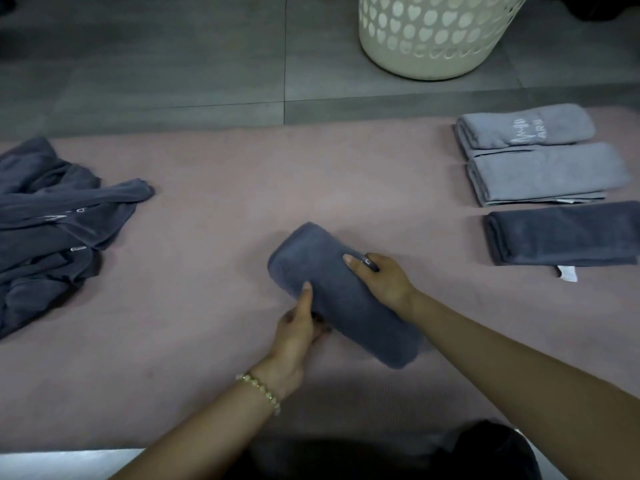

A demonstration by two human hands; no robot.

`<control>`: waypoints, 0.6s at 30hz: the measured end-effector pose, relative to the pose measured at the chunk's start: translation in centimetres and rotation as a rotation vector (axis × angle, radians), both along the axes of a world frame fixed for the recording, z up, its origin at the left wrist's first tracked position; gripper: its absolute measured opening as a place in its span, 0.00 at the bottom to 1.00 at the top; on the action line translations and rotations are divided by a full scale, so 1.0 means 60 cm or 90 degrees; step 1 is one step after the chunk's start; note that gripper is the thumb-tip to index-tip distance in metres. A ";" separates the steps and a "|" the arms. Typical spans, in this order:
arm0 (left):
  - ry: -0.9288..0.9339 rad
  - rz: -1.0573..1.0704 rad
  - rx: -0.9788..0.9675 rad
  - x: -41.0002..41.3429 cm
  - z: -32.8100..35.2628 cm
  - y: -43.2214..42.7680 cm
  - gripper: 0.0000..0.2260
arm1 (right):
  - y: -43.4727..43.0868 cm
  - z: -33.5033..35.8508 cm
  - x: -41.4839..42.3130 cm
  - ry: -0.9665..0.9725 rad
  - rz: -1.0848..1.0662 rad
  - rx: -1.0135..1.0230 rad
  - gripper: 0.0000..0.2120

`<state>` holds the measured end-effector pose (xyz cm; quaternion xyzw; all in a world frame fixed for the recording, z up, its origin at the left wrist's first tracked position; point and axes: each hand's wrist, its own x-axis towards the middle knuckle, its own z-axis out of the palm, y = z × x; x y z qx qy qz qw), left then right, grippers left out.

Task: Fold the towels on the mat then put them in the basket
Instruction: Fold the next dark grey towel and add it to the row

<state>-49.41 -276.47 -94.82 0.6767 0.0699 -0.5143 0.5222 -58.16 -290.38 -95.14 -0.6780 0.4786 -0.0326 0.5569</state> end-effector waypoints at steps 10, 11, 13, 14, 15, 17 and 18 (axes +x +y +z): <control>-0.014 -0.118 -0.199 -0.032 0.066 -0.092 0.19 | -0.003 0.061 -0.074 -0.172 -0.125 0.149 0.15; -0.031 -0.132 -0.202 -0.035 0.067 -0.103 0.19 | -0.019 0.066 -0.088 -0.136 -0.127 0.121 0.16; -0.048 -0.189 -0.209 -0.048 0.071 -0.129 0.20 | -0.052 0.083 -0.117 -0.117 -0.156 0.105 0.32; -0.043 -0.234 -0.216 -0.060 0.076 -0.144 0.22 | -0.070 0.091 -0.133 -0.129 -0.173 0.122 0.43; -0.032 -0.282 -0.227 -0.074 0.080 -0.159 0.22 | -0.084 0.101 -0.149 -0.143 -0.185 0.141 0.51; -0.014 -0.361 -0.245 -0.106 0.092 -0.189 0.21 | -0.110 0.121 -0.189 -0.193 -0.220 0.181 0.46; -0.011 -0.397 -0.252 -0.125 0.099 -0.204 0.20 | -0.121 0.128 -0.210 -0.226 -0.240 0.211 0.34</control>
